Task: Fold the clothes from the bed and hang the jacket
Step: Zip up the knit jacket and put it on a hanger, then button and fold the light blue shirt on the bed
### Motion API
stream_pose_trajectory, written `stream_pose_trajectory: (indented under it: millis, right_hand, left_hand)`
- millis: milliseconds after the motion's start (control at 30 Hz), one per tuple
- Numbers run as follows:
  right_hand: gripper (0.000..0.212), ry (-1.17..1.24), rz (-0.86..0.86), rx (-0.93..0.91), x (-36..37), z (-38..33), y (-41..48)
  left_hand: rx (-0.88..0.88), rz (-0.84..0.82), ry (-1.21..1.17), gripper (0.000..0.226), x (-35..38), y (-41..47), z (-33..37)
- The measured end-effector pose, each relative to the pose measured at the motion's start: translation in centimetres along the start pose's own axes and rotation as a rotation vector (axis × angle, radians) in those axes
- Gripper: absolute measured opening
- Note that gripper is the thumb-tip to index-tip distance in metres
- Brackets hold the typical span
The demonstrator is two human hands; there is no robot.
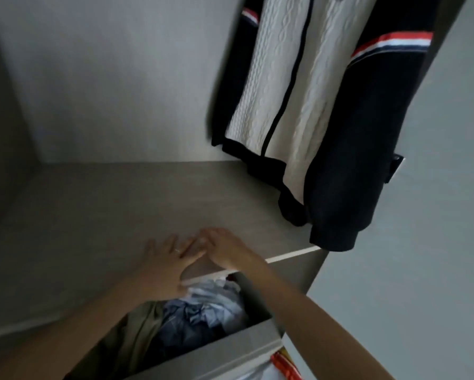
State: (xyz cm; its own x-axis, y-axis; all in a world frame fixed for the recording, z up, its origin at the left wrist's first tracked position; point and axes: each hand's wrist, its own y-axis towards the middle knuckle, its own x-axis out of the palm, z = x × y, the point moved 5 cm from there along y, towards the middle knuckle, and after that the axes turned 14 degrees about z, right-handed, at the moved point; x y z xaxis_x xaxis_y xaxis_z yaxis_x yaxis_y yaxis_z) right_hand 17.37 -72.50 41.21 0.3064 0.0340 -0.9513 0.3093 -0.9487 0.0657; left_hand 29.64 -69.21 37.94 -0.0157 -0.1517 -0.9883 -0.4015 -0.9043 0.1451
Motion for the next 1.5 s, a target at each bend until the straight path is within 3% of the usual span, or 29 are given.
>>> stream_pose_trajectory:
  millis: [33, 167, 367, 600, 667, 767, 867, 967, 1034, 1134, 1234, 1334, 1500]
  right_hand:
    - [0.047, -0.036, 0.001, -0.032, 2.5, -0.7, -0.2]
    - [0.048, -0.199, 0.146, -0.043, 4.3, -0.3, -0.5]
    - [0.049, -0.203, 0.147, -0.043, 4.3, 0.5, -1.5]
    - [0.051, -0.186, 0.023, -0.023, 3.1, -0.5, -2.1]
    - [0.052, -0.121, -0.002, -0.031, 2.1, -0.8, -4.4]
    - [0.052, 0.125, -0.013, 0.027, 0.5, -1.0, -9.9]
    - [0.048, 0.172, 0.097, 0.155, -0.4, -0.2, -18.8]
    - [0.031, 0.218, 0.223, 0.311, 0.4, 2.4, -28.6]
    - [0.022, 0.251, 0.308, 0.443, 1.6, 4.5, -35.5]
    - [0.023, 0.303, 0.360, 0.657, 4.6, 6.3, -46.1]
    - [0.034, 0.354, 0.360, 0.987, 10.0, 7.0, -59.4]
    - [0.042, 0.421, 0.337, 1.187, 15.3, 6.3, -69.1]
    - [0.038, 0.600, 0.399, 1.522, 25.4, 1.7, -86.8]
  left_hand:
    - [-0.022, 0.087, 0.088, 0.096, 0.4, -1.5, -0.4]
    - [-0.047, 0.024, 0.087, 0.082, 1.3, -1.4, -0.2]
    - [-0.044, 0.076, 0.042, 0.077, 1.1, -1.6, -0.6]
    - [-0.056, 0.156, -0.076, 0.075, 0.2, -1.7, -1.0]
    - [-0.046, 0.188, -0.083, 0.071, -0.4, -2.3, -0.8]
    - [-0.182, 0.214, -0.156, 0.064, -1.0, -2.7, -0.4]
    - [-0.306, 0.405, -0.240, 0.035, -1.7, -4.4, 4.0]
    - [-0.134, 0.538, -0.416, 0.034, -1.0, -7.5, 13.1]
    - [0.057, 0.435, -0.582, 0.030, 0.9, -10.0, 19.6]
    - [0.317, 0.044, -0.814, 0.025, 5.3, -15.3, 28.1]
    - [0.562, -0.295, -0.835, 0.019, 10.6, -22.6, 36.4]
    - [0.607, -0.434, -0.845, 0.018, 14.2, -28.0, 41.0]
    - [0.743, -0.692, -0.783, 0.018, 20.7, -40.6, 47.8]
